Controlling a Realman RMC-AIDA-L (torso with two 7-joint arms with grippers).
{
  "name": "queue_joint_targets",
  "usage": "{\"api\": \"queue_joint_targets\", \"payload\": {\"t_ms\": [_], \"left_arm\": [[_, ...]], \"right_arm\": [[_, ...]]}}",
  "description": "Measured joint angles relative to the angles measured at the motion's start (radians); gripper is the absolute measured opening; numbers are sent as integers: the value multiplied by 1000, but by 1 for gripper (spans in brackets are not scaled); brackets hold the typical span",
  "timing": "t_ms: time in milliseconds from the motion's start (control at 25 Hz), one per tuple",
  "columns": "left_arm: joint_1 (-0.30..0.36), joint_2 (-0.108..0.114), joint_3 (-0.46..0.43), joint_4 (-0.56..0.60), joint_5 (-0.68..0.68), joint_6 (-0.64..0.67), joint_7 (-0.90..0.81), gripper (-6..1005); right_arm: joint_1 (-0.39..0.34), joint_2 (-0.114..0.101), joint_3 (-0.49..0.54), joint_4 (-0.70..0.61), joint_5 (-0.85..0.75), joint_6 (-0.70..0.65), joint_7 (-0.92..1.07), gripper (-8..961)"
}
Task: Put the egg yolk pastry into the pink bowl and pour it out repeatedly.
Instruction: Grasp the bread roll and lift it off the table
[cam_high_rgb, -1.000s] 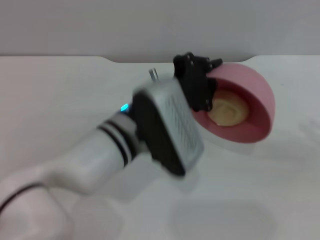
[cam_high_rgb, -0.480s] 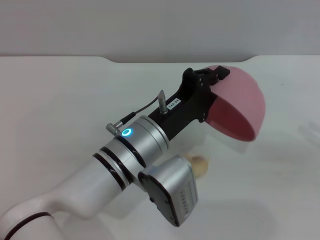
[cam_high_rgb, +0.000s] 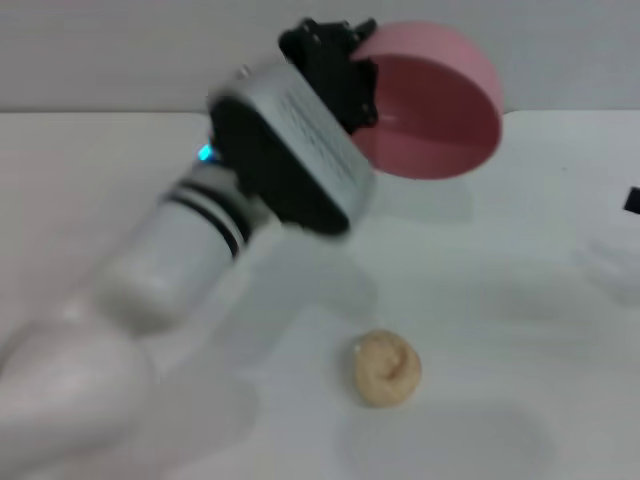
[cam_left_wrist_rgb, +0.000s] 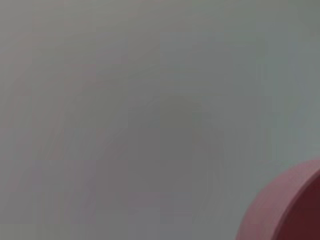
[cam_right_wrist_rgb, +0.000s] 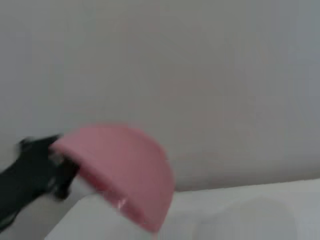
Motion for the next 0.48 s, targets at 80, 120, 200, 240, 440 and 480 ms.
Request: {"api": "queue_joint_targets", "payload": {"t_ms": [80,120,200,240,440,480], "left_arm": [[7,-1,-160,56,-95,257,-20,0],[-2,-1,-239,62,-141,390,-46,0],[-43,4,-415,40,-202,661,-145,0],[-43,4,-415,40,-202,661,-145,0],[-297,27,-1037,-229,36,1495,-504,-1],[-297,27,-1037,-229,36,1495,-504,-1]], "right_arm": [[9,-2,-47,1,0,0,-19,443],[14,-3,-77,0,0,-1,-29,443],[23,-4,-124,-6,-1,-1,-47,443],[29,-4,-146,-9,-4,-1,-56,442],[88,-1,-219,-38,-92,0,-56,442],[104,-1,-225,-33,-103,2,-50,441]]}}
